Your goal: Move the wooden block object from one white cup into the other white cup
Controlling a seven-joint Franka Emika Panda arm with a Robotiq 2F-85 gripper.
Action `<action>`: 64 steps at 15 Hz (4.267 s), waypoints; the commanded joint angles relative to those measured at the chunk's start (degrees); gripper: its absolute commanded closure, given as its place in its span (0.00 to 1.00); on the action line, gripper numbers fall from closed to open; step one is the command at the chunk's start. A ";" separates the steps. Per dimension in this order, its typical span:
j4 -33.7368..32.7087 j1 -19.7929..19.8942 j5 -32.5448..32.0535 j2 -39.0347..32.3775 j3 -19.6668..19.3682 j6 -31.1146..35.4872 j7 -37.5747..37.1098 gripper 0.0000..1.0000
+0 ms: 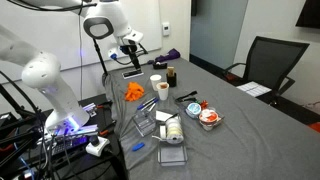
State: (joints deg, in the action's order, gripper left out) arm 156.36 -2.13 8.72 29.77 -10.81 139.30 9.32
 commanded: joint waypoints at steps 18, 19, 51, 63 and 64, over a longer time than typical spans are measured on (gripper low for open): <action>-0.38 0.86 0.46 -0.77 0.88 0.10 0.54 0.00; -0.96 0.74 0.74 -1.57 0.80 0.18 0.39 0.00; -31.94 3.77 7.93 -46.36 8.08 5.30 -5.42 0.00; -32.98 3.84 3.14 -50.03 7.74 4.76 -8.92 0.00; -32.98 3.84 2.72 -50.19 7.74 4.84 -9.34 0.00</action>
State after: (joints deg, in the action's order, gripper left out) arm 124.47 0.71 13.11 -19.15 -3.90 144.52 1.37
